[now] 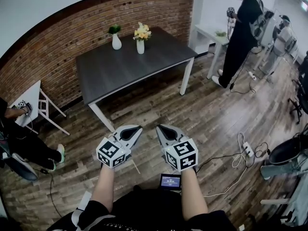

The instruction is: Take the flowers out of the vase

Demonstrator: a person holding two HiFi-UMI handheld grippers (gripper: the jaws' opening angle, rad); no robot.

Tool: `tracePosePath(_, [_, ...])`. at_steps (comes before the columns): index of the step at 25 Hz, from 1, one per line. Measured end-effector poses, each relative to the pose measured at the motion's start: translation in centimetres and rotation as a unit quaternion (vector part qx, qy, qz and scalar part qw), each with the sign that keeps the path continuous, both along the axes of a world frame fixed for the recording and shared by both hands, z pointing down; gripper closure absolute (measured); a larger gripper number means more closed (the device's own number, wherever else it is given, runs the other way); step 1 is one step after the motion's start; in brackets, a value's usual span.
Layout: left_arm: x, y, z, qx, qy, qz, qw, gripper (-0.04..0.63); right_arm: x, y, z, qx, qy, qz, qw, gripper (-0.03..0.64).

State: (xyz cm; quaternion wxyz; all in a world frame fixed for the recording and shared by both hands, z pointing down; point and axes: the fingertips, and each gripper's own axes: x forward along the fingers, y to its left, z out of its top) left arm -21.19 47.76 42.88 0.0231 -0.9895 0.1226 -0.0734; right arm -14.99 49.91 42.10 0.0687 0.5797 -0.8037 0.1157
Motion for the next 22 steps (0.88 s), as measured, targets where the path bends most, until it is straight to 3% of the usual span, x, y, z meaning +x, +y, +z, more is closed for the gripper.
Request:
tracePosePath(8, [2.8, 0.2, 0.5, 0.006, -0.013, -0.008, 0.9999, 0.592, 3.1, 0.4, 0.5, 0.000, -0.005, 0.001, 1.000, 0.609])
tracePosePath(13, [4.3, -0.5, 0.8, 0.005, -0.012, -0.045, 0.9989, 0.592, 6.5, 0.5, 0.4, 0.023, -0.015, 0.021, 0.999, 0.609])
tracePosePath(22, [5.1, -3.1, 2.6, -0.032, -0.020, -0.065, 0.9972, 0.592, 9.7, -1.9, 2.3, 0.002, -0.031, 0.025, 0.999, 0.609])
